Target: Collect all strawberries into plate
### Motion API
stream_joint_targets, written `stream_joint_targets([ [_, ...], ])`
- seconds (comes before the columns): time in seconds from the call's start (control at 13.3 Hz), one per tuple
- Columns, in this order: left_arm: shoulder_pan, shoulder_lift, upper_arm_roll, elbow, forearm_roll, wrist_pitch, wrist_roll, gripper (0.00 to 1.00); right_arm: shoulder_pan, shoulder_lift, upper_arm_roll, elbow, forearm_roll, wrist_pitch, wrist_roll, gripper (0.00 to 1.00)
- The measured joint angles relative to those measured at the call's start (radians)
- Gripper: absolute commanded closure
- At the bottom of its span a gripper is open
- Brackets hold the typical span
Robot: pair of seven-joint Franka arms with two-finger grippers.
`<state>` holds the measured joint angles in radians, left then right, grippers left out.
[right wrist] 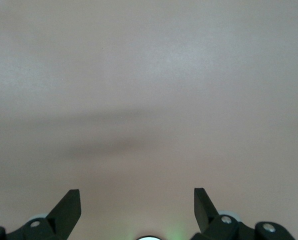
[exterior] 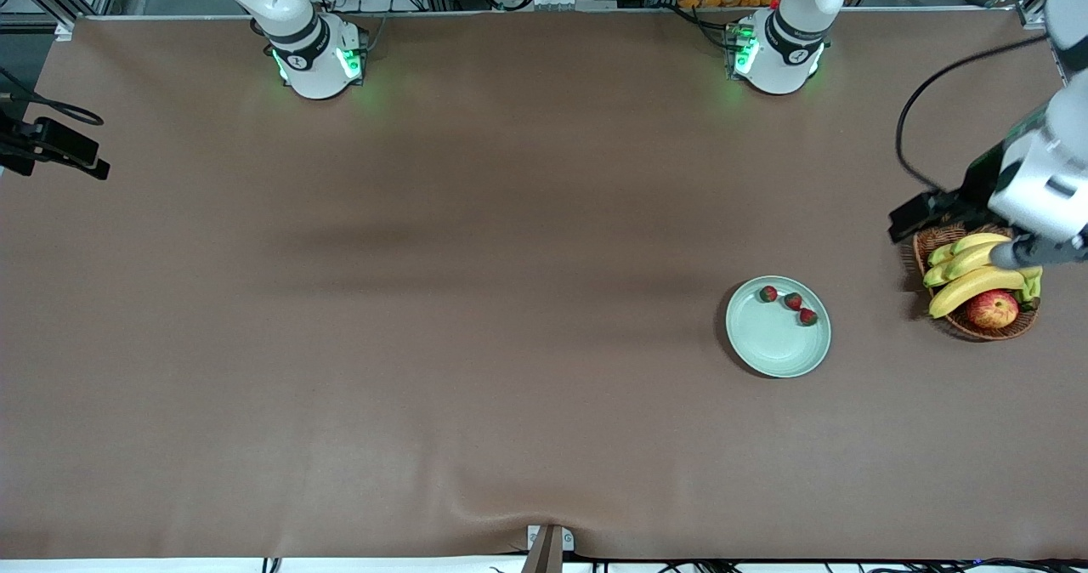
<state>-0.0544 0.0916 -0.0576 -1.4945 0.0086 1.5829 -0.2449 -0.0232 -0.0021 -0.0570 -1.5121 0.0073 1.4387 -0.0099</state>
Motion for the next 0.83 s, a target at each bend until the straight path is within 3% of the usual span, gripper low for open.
stream_joint_targets([
  [0.53, 0.004, -0.111, -0.010, -0.103, 0.000, -0.018, 0.048, 0.00, 0.002, 0.000, 0.002, 0.000, 0.001, 0.007, 0.000, 0.00],
  [0.83, 0.011, -0.135, -0.013, -0.112, 0.000, -0.042, 0.073, 0.00, 0.002, 0.000, 0.002, 0.000, 0.001, 0.007, 0.000, 0.00],
])
